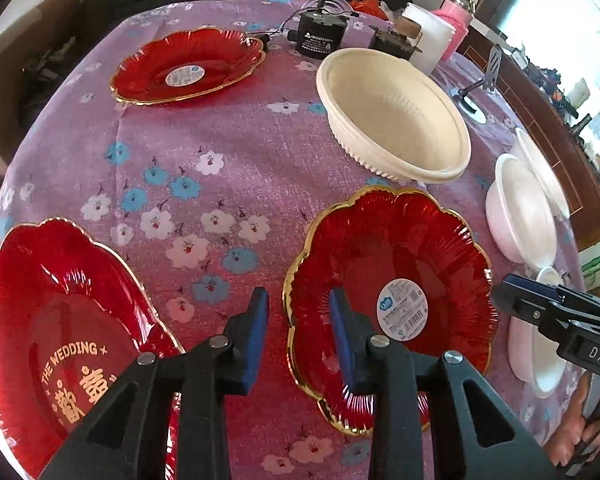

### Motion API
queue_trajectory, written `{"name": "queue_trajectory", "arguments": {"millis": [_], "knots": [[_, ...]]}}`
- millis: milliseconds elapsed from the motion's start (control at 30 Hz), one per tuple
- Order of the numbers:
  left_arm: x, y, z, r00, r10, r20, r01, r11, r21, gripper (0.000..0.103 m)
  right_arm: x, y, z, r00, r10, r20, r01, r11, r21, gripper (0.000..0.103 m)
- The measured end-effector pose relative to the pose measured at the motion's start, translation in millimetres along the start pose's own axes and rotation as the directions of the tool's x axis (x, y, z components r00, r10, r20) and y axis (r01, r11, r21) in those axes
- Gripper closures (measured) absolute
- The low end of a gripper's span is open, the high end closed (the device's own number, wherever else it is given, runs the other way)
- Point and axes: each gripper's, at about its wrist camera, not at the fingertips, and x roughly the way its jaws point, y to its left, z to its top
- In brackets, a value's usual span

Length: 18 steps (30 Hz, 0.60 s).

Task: Organize plates and bowls
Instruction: 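Grasp the rim of the red scalloped plate with the left gripper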

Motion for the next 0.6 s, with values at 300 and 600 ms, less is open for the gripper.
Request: {"name": "queue_trajectory", "arguments": {"millis": [300,600], "knots": [[3,-14,-1,1.0,0.015,0.023,-0.016,0.999,0.031,0.073,8,2,0,1.0,0.021,-0.003,-0.021,1.0,0.018,0.075],[-5,-23,-4,0.999,0.003,0.037,-0.004,0.999,0.046,0.073,-19,6,-4,0.998,-0.013,0.06,0.013,1.0,-0.003,0.081]]}}
